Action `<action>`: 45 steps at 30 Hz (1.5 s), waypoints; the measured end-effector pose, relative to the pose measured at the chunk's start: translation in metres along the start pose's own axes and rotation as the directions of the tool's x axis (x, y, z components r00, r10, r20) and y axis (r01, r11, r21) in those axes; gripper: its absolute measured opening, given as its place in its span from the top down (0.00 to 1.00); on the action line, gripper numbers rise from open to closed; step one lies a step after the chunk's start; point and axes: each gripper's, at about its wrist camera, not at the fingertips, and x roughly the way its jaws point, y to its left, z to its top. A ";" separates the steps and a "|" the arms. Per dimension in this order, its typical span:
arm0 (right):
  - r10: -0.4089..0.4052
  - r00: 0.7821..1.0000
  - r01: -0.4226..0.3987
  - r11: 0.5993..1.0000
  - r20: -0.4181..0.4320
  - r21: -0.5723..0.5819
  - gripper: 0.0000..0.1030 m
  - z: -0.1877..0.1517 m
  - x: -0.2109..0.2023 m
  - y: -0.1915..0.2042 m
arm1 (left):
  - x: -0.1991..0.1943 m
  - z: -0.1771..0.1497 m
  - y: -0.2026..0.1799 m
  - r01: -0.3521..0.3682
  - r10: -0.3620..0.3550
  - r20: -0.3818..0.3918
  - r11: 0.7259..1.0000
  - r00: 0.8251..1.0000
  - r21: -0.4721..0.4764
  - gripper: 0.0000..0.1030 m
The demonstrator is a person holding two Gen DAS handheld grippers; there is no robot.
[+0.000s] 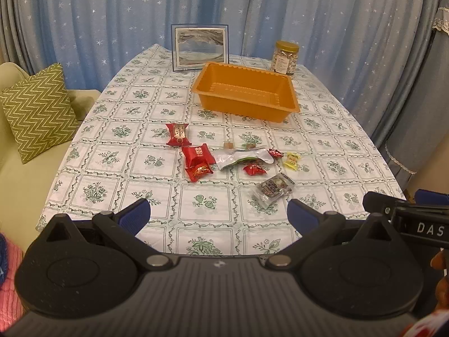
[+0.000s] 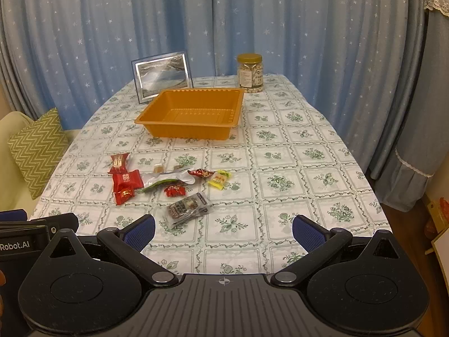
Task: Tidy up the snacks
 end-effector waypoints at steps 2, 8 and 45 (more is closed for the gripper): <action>-0.002 1.000 0.002 1.000 0.002 0.001 0.00 0.000 0.000 0.000 | -0.001 0.000 -0.001 0.001 -0.001 0.002 1.000 1.000 0.000 0.00; -0.004 1.000 0.004 1.000 0.004 0.002 0.00 0.000 0.000 0.001 | 0.000 0.001 -0.002 0.005 -0.005 0.001 1.000 1.000 -0.001 0.00; -0.005 1.000 0.005 1.000 -0.001 0.007 0.00 -0.003 0.003 0.000 | 0.001 -0.002 -0.003 0.010 -0.010 -0.001 1.000 1.000 -0.005 0.00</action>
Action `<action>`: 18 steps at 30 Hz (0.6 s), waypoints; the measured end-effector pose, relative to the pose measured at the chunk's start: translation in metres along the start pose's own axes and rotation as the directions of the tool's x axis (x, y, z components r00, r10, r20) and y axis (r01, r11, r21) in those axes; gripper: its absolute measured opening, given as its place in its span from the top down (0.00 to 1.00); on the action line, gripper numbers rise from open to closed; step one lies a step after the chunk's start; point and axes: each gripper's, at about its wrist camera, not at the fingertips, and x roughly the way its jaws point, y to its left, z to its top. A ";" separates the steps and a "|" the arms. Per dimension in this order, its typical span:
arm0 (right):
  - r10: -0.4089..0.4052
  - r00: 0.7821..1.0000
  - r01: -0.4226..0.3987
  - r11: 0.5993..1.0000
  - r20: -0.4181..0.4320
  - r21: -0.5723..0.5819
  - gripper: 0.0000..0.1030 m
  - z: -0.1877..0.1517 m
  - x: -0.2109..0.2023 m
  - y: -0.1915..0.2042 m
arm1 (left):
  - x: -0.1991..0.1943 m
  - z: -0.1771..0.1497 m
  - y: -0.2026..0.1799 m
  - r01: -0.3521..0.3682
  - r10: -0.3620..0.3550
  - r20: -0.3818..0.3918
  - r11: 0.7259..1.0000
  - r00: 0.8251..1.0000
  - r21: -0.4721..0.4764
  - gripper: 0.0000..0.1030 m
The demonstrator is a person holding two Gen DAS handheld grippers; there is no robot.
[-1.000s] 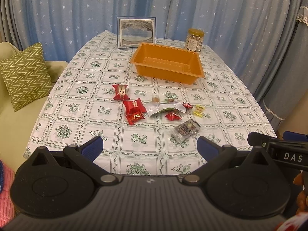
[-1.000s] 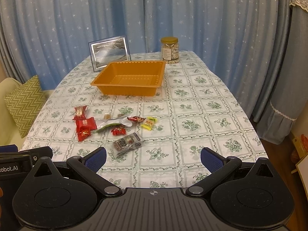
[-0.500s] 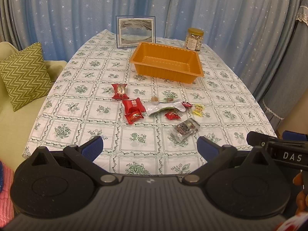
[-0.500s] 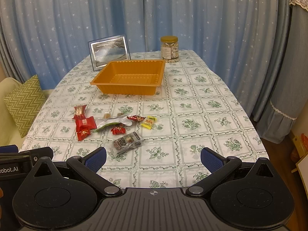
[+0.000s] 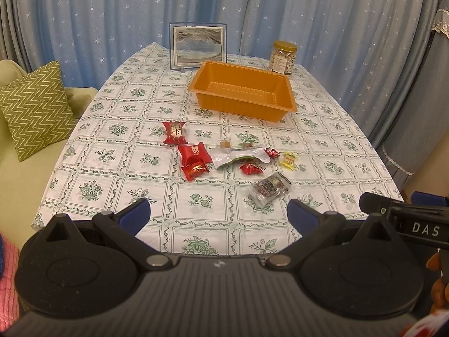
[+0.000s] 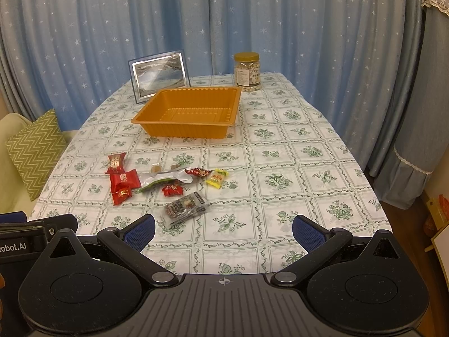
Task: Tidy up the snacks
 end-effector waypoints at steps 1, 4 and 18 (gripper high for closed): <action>0.001 1.000 -0.001 1.000 0.000 0.000 0.00 0.000 0.000 0.000 | 0.000 0.000 0.000 0.000 0.000 -0.001 1.000 1.000 0.000 0.00; 0.001 1.000 -0.001 1.000 -0.001 -0.001 0.00 0.000 0.000 0.000 | 0.000 0.000 -0.001 0.000 0.000 -0.002 1.000 1.000 -0.001 0.00; 0.001 1.000 -0.001 1.000 -0.002 0.000 0.00 -0.001 0.001 0.000 | 0.001 -0.001 -0.002 0.001 -0.001 -0.003 1.000 1.000 -0.003 0.00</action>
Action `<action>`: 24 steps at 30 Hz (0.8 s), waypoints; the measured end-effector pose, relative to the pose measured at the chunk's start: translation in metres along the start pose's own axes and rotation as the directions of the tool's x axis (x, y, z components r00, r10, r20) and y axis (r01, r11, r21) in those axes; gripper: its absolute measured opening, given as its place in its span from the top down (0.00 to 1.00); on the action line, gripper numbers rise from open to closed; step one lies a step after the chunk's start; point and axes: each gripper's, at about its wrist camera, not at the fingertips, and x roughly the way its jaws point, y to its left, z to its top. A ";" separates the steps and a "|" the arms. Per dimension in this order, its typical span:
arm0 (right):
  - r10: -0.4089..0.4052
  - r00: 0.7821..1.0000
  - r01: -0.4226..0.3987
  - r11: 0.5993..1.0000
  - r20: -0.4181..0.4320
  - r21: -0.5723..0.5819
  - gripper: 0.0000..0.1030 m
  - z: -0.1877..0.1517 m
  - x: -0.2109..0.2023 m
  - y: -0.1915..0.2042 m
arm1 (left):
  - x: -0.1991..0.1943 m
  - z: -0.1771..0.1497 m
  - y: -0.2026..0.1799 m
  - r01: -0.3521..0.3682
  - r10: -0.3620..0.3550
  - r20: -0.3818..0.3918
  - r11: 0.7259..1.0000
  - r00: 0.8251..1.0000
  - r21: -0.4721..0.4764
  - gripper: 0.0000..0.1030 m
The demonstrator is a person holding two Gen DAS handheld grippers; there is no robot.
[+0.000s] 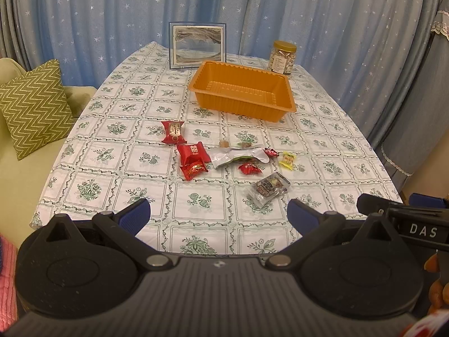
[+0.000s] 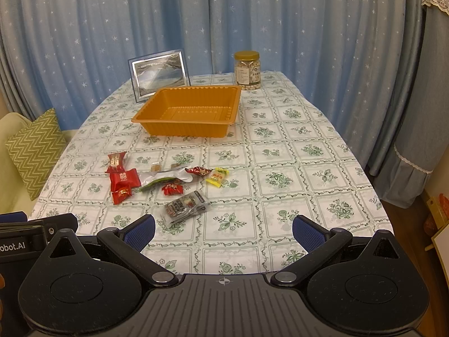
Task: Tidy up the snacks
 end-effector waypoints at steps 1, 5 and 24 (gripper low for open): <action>0.000 1.000 0.000 1.000 0.000 0.000 0.00 0.000 0.000 0.000 | 0.000 0.000 0.000 0.000 0.000 0.000 1.000 1.000 0.001 0.00; 0.000 1.000 0.000 1.000 -0.001 0.001 0.00 0.000 0.000 0.000 | 0.000 0.000 0.000 0.001 -0.001 0.000 1.000 1.000 0.000 0.00; 0.043 0.999 -0.044 0.998 0.015 0.055 0.00 -0.007 0.040 -0.003 | 0.041 0.002 0.033 0.005 -0.008 -0.042 0.998 0.999 -0.060 0.00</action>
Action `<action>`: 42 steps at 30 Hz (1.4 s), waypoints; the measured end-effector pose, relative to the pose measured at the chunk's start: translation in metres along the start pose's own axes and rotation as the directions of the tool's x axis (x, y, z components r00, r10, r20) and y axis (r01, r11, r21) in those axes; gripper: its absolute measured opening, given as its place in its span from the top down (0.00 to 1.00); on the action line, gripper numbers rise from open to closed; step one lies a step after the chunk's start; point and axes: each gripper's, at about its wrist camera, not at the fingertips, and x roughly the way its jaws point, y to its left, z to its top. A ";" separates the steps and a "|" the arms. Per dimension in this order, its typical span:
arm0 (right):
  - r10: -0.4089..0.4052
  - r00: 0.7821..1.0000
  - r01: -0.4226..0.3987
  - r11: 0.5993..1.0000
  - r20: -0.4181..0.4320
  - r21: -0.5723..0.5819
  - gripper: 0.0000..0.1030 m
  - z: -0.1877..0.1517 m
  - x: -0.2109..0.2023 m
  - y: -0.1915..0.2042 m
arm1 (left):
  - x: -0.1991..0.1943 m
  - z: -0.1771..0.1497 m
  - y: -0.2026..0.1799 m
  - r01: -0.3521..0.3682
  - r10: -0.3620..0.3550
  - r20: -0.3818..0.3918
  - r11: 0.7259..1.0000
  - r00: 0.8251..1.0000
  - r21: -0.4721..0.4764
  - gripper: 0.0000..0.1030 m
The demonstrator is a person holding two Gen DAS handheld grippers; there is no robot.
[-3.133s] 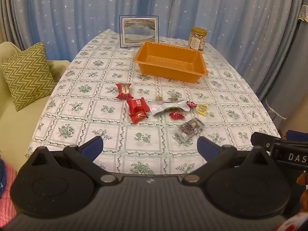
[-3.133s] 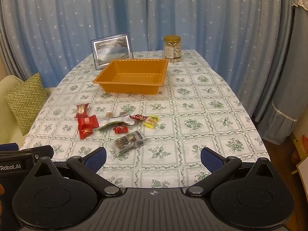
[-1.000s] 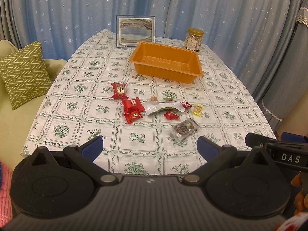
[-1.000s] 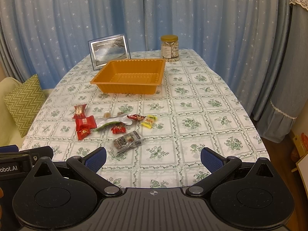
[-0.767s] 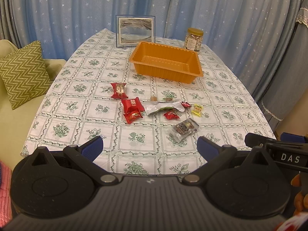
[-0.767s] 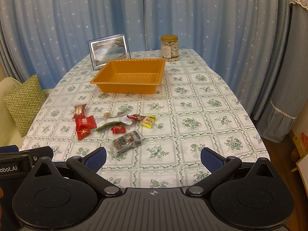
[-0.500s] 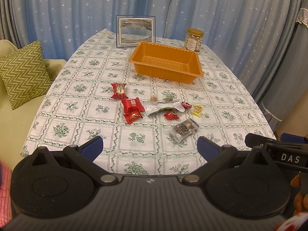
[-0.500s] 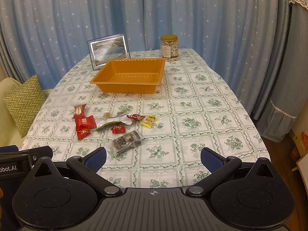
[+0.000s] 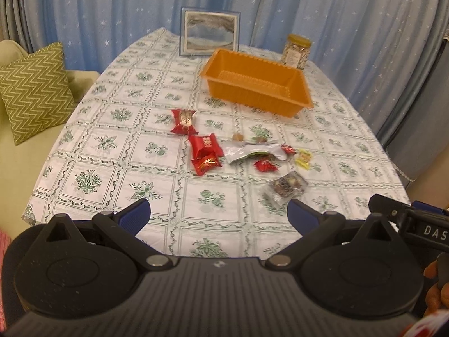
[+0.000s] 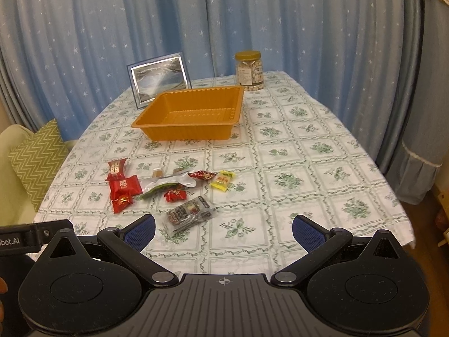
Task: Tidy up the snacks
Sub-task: 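Grasp the clear mixed-nut packet with the right gripper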
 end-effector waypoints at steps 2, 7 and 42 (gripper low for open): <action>0.006 1.000 -0.005 1.000 -0.017 0.016 0.00 -0.001 0.013 -0.002 | 0.011 0.002 0.007 -0.004 0.004 -0.009 1.000 1.000 -0.007 0.00; 0.050 0.996 -0.046 0.998 -0.073 0.048 0.00 -0.005 0.051 0.000 | 0.041 0.010 0.022 -0.024 0.023 -0.036 0.999 0.999 -0.027 0.03; 0.006 0.985 -0.015 0.999 -0.175 -0.048 0.60 0.001 0.169 0.027 | 0.159 0.039 0.024 0.096 -0.071 -0.126 0.975 0.989 0.198 0.27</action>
